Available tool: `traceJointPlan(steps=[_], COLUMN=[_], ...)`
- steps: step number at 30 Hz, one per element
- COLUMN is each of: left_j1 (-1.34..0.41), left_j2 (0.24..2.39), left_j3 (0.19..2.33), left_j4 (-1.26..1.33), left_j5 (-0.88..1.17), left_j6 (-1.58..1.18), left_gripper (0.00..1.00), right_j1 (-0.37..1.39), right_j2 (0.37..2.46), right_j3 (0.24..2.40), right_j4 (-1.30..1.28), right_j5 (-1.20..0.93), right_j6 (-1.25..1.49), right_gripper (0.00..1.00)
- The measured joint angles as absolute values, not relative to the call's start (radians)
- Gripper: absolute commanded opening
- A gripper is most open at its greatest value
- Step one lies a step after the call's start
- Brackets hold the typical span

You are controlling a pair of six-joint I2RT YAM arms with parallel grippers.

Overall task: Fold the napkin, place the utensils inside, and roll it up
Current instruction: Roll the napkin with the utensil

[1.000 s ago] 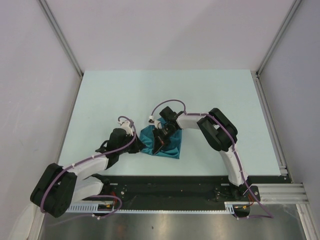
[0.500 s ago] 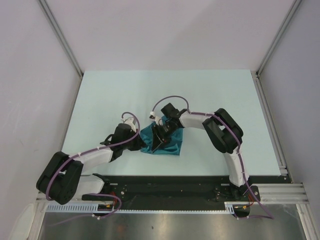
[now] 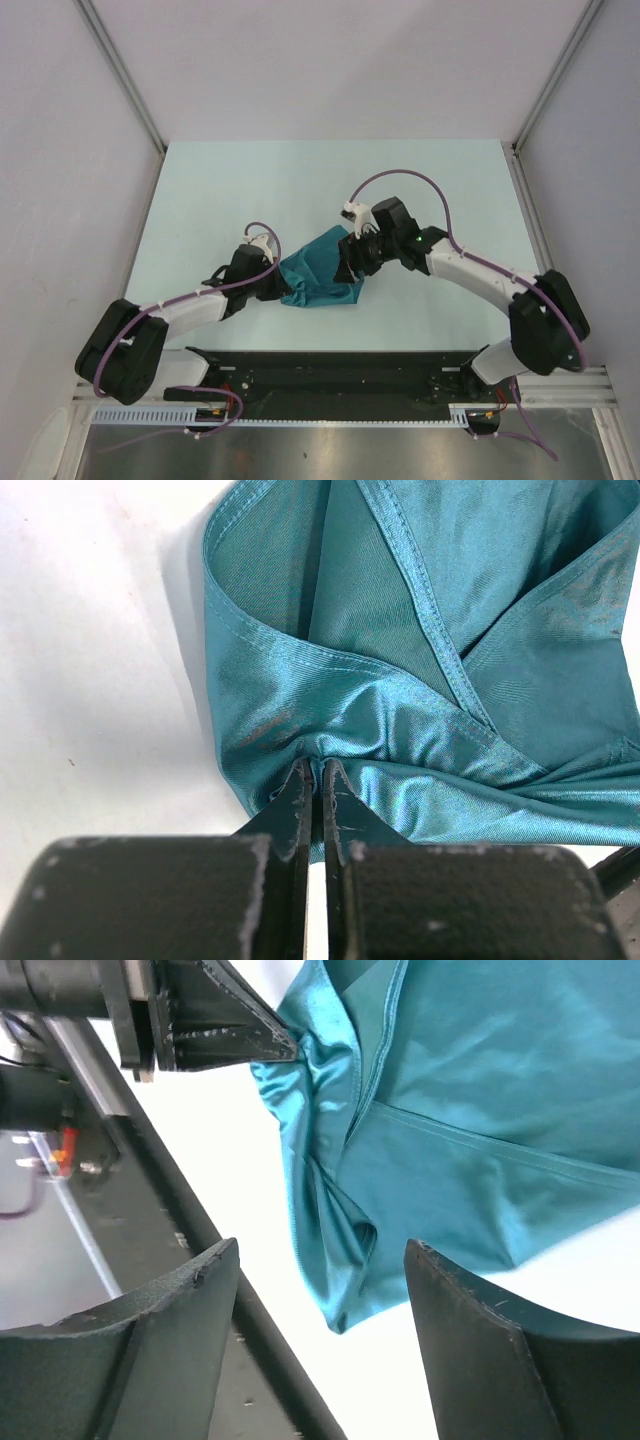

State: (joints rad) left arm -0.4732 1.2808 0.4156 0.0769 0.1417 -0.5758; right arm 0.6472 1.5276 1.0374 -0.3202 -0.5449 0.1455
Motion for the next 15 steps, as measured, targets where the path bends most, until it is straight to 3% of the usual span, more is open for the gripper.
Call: traceJointPlan(steps=[5, 15], left_j1=[-0.473, -0.473], left_j2=[1.282, 1.283], left_j3=[0.421, 0.437], left_j4=[0.065, 0.033], left_j5=[0.142, 0.142], left_j6=[-0.575, -0.566], left_gripper=[0.00, 0.00], right_j1=[0.744, 0.945], right_j2=[1.400, 1.433], right_j3=[0.974, 0.977], right_j4=[-0.308, -0.299], right_j5=[-0.400, -0.237], right_j6=[0.071, -0.023], right_gripper=[0.74, 0.73])
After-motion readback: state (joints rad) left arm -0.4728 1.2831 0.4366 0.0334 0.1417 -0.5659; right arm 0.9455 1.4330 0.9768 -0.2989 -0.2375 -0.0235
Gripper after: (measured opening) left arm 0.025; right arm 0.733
